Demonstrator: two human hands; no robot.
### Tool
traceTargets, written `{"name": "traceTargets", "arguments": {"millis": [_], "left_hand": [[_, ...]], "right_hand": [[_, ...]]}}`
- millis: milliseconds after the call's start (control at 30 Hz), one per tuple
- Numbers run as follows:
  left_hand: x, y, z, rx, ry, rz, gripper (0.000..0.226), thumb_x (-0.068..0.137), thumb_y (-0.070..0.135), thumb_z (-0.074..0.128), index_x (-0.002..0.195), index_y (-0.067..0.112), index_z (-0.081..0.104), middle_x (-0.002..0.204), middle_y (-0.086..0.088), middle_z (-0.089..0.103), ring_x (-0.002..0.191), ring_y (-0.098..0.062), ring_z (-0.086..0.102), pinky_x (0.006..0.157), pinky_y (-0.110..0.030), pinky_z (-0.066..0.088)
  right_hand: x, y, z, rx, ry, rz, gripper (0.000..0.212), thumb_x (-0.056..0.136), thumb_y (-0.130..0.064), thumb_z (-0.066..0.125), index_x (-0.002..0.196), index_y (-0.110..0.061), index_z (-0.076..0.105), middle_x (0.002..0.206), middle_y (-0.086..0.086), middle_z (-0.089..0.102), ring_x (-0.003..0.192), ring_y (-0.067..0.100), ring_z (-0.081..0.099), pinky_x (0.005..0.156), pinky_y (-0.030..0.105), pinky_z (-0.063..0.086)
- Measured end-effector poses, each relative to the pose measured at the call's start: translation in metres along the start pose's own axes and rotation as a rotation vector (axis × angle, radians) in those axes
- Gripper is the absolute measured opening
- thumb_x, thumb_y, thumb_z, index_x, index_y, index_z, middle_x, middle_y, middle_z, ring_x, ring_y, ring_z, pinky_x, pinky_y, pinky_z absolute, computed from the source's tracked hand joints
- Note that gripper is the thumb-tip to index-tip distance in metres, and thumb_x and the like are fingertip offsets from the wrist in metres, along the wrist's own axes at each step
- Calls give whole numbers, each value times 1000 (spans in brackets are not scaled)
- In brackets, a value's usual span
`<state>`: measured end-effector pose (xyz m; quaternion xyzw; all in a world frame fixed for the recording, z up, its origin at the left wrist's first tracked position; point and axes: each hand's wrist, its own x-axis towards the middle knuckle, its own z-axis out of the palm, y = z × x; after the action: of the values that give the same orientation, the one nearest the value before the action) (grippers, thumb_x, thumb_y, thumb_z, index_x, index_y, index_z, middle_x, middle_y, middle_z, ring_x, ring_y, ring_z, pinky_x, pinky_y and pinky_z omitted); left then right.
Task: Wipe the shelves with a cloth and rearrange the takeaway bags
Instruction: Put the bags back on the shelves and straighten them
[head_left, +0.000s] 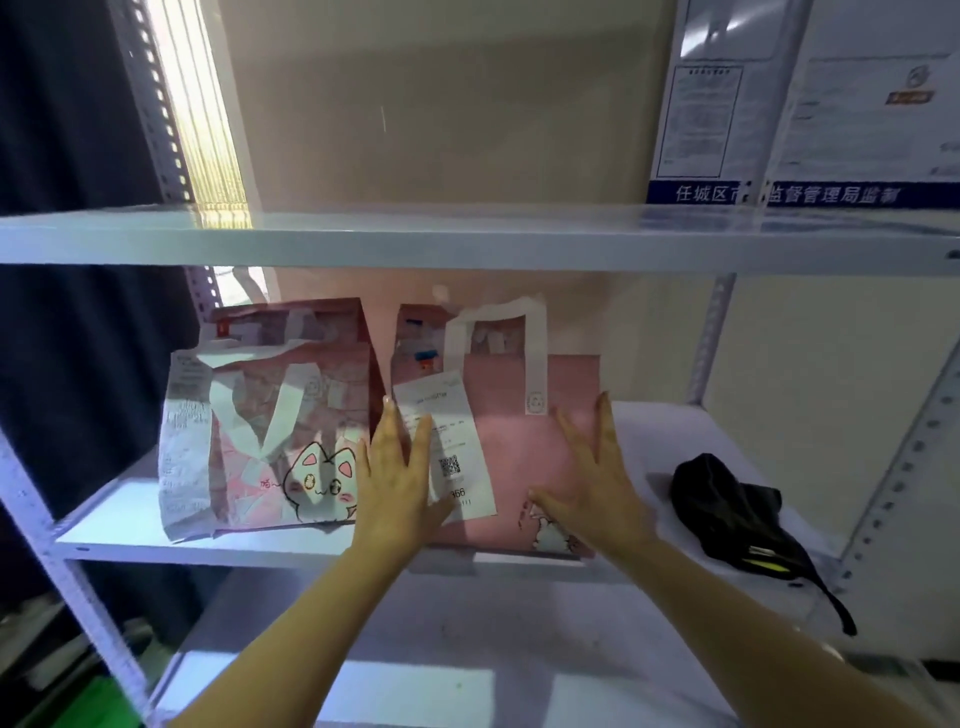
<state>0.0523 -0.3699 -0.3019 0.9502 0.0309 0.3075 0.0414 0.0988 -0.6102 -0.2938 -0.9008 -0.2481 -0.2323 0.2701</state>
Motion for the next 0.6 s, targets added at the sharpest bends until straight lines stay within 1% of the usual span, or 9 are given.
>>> {"name": "traceTargets", "arguments": {"millis": [67, 133, 167, 233, 300, 367, 433, 533, 600], "left_hand": [[-5, 0, 3, 64, -6, -19, 116, 49, 54, 87, 143, 13, 33, 154, -28, 15, 141, -37, 12, 113, -58, 15], [-15, 1, 7, 112, 4, 32, 110, 52, 50, 87, 142, 12, 36, 152, -27, 24, 142, -37, 14, 115, -56, 8], [-21, 4, 7, 130, 12, 69, 108, 52, 46, 88, 142, 11, 38, 151, -25, 28, 141, -37, 17, 114, -57, 10], [-29, 13, 7, 165, 32, 151, 106, 48, 33, 90, 140, 13, 42, 149, -23, 34, 139, -39, 24, 111, -61, 23], [-34, 22, 9, 198, 17, 215, 104, 46, 30, 91, 138, 15, 44, 147, -21, 39, 136, -40, 33, 107, -61, 30], [-36, 29, 12, 224, -27, 211, 104, 49, 32, 91, 140, 17, 42, 148, -19, 39, 137, -38, 34, 108, -58, 30], [-36, 35, 13, 236, -57, 161, 103, 51, 26, 89, 140, 18, 39, 149, -18, 38, 138, -37, 29, 108, -58, 30], [-35, 42, 12, 250, -103, 133, 97, 50, 20, 88, 137, 18, 46, 148, -19, 39, 137, -38, 34, 105, -59, 33], [-36, 46, 9, 246, -114, 150, 93, 50, 21, 87, 135, 19, 50, 146, -19, 41, 134, -39, 39, 104, -59, 34]], "right_hand": [[-7, 1, -4, -32, -63, 35, 104, 76, -54, 70, 147, -41, -5, 147, -8, -42, 147, 22, 4, 111, 39, 31], [-15, 4, -5, -87, -112, 39, 104, 77, -55, 69, 146, -42, -8, 149, -4, -39, 146, 23, 11, 107, 39, 35], [-19, 6, -4, -110, -129, 31, 106, 76, -55, 69, 146, -42, -10, 149, -4, -39, 145, 23, 13, 106, 38, 36], [-26, 13, -2, -139, -142, 23, 110, 74, -54, 71, 145, -43, -13, 146, -7, -40, 145, 25, 16, 107, 36, 35], [-30, 19, 2, -133, -141, 23, 110, 76, -52, 70, 143, -43, -16, 146, -6, -38, 145, 25, 17, 107, 35, 34], [-29, 21, 3, -110, -138, 20, 108, 78, -47, 69, 141, -44, -19, 149, -3, -34, 145, 25, 17, 107, 35, 34], [-25, 21, 2, -88, -135, 23, 107, 80, -44, 69, 141, -43, -19, 155, 1, -27, 145, 27, 18, 108, 36, 33], [-24, 22, 0, -89, -138, 33, 101, 82, -42, 66, 146, -39, -13, 158, 5, -18, 145, 27, 16, 111, 36, 28], [-27, 25, -4, -98, -155, 33, 96, 83, -39, 62, 147, -40, -11, 159, 5, -17, 145, 26, 14, 113, 35, 24]]}}
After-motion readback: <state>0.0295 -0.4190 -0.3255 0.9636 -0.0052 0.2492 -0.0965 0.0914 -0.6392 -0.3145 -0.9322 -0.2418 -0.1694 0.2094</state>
